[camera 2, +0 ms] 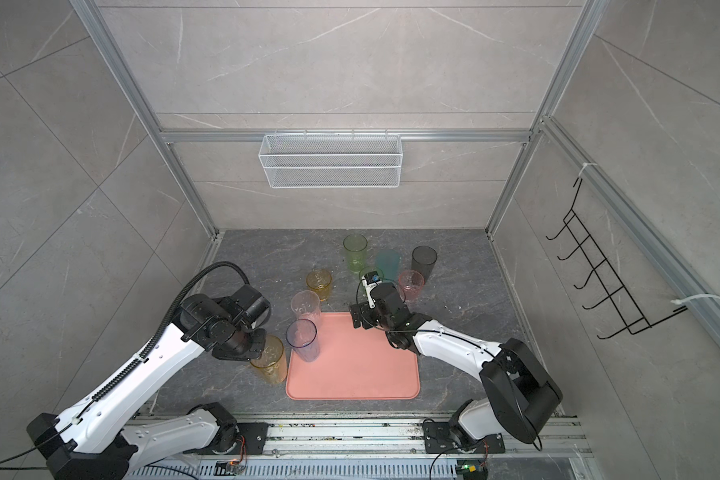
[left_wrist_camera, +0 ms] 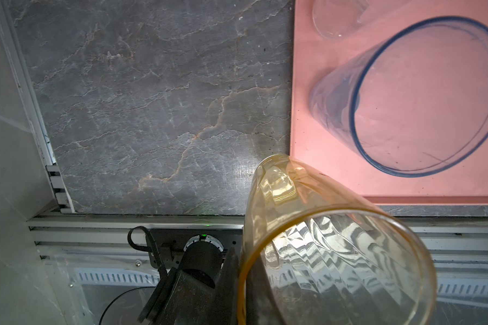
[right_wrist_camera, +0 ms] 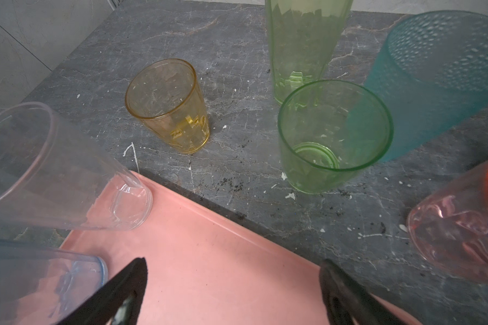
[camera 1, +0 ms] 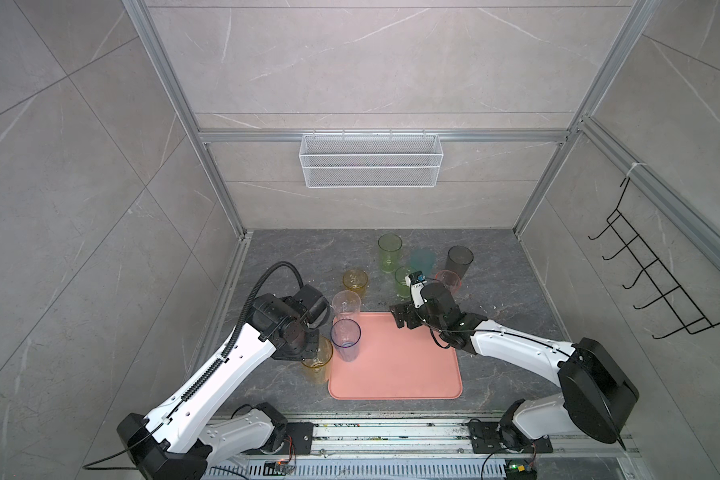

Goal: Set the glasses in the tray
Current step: 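Lower the tall yellow cup onto the tray beside the pale blue cup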

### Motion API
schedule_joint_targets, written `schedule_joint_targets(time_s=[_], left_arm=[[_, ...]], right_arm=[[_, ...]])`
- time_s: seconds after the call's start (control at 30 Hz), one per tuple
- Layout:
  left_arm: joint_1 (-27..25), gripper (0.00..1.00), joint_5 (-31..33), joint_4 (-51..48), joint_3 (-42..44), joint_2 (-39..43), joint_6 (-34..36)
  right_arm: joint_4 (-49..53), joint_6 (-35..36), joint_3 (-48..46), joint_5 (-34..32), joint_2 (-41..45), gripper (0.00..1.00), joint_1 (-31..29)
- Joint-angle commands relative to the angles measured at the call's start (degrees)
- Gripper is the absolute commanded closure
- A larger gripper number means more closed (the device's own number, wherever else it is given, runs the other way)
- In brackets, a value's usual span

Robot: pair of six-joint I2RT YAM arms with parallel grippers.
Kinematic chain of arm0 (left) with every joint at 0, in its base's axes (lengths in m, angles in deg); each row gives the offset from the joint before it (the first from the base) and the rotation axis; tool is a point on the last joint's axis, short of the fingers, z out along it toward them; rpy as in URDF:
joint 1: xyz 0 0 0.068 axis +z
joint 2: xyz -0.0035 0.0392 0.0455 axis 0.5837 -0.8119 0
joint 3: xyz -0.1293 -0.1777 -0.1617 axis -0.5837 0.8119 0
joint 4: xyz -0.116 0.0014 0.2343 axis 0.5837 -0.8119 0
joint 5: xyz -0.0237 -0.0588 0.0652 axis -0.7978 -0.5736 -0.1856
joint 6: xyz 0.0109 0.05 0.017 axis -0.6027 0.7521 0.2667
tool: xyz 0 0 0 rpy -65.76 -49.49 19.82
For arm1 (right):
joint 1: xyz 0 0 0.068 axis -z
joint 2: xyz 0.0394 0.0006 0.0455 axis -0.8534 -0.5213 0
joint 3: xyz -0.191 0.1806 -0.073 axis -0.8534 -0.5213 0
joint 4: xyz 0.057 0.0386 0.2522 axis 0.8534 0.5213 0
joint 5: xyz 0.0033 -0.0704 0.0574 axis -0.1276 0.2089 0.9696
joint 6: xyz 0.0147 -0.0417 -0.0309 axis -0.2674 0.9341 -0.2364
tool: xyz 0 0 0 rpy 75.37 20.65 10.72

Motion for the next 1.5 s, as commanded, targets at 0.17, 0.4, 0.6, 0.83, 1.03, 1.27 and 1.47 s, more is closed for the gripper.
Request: schedule_joint_targets(time_s=[0.17, 0.4, 0.6, 0.83, 1.03, 1.27, 1.47], left_arm=[[-5.67, 1.0, -3.01, 7.4, 3.52, -0.31, 0.81], [-7.28, 1.0, -5.69, 12.52, 7.46, 0.51, 1.17], [-7.47, 1.0, -6.12, 15.73, 10.62, 1.19, 1.0], [-7.86, 1.0, -6.14, 17.8, 12.45, 1.47, 0.5], [-8.39, 1.0, -5.89, 18.22, 11.93, -0.37, 0.28], [-8.91, 1.0, -6.04, 18.6, 11.56, -1.25, 0.65], [-9.35, 1.0, -6.3, 18.5, 11.6, -1.1, 0.87]], right_arm=[[0.81, 0.54, 1.55, -1.13, -0.76, 0.04, -0.44], [0.89, 0.55, 1.6, -1.26, -0.58, 0.04, -0.49], [0.99, 0.67, 1.53, -1.31, -0.41, 0.04, -0.49], [1.12, 0.72, 1.6, -1.66, -0.49, 0.03, -0.57], [1.16, 0.72, 1.78, -1.66, -0.67, 0.03, -0.57], [1.22, 0.9, 1.74, -2.01, -0.67, 0.03, -0.57], [1.33, 0.9, 1.83, -1.92, -0.81, 0.03, -0.57]])
